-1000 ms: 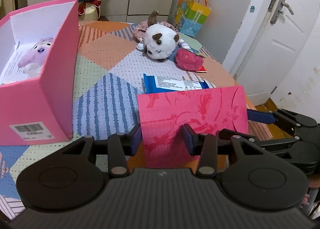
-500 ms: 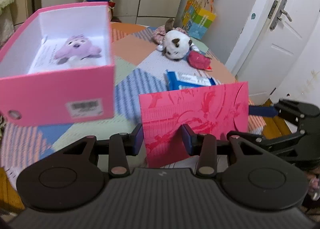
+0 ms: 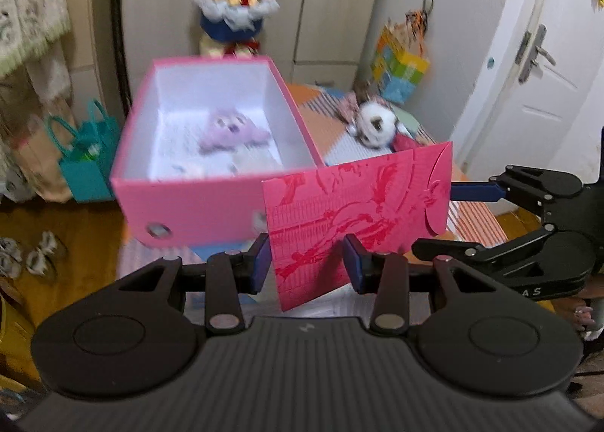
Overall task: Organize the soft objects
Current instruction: 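Grasp the pink envelope edge with the left gripper and lift it toward the box, then lower the pink envelope into the pink box and open the left gripper, then move the left gripper to the blue wet-wipe pack and grasp it, then lift the blue wet-wipe pack with the left gripper and carry it over the box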
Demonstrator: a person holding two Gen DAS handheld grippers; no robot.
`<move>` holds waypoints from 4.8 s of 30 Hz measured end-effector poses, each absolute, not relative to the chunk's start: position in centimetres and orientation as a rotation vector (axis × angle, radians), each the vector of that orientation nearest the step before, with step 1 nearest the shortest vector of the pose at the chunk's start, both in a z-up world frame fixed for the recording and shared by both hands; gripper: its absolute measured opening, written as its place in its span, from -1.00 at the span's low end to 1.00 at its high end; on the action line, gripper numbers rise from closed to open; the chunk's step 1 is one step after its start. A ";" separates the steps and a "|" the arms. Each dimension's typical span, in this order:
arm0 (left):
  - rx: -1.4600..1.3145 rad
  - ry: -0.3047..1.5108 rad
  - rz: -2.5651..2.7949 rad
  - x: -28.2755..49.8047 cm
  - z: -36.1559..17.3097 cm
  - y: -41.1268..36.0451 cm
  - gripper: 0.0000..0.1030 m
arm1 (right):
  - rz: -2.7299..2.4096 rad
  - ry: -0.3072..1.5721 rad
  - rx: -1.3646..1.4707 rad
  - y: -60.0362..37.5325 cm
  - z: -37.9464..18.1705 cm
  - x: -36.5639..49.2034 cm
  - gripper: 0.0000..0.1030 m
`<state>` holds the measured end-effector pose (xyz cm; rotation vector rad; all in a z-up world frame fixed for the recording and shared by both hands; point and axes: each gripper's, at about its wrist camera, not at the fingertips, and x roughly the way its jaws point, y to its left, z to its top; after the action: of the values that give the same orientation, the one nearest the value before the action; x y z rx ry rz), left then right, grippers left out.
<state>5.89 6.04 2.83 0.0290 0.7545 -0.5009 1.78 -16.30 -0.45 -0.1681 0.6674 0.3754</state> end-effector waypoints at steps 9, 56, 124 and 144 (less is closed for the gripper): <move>0.047 0.613 -0.436 9.0 6.0 8.2 -0.22 | 0.407 0.572 -0.184 -13.6 2.5 7.6 0.58; 0.083 0.766 -0.600 14.7 4.9 5.8 0.04 | 0.601 0.684 -0.209 -14.5 4.6 14.1 0.27; -0.041 0.804 -0.649 17.0 -10.7 -14.3 -0.40 | 0.121 0.592 0.001 -28.5 -13.6 9.2 0.49; 0.105 0.853 -0.718 11.8 -8.6 -15.2 -0.11 | 0.112 0.604 -0.026 -27.5 -12.1 4.8 0.36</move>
<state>11.78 -15.22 -8.58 0.1049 0.8527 -0.7177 4.78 -27.46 -12.12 -0.0257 0.6041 0.1123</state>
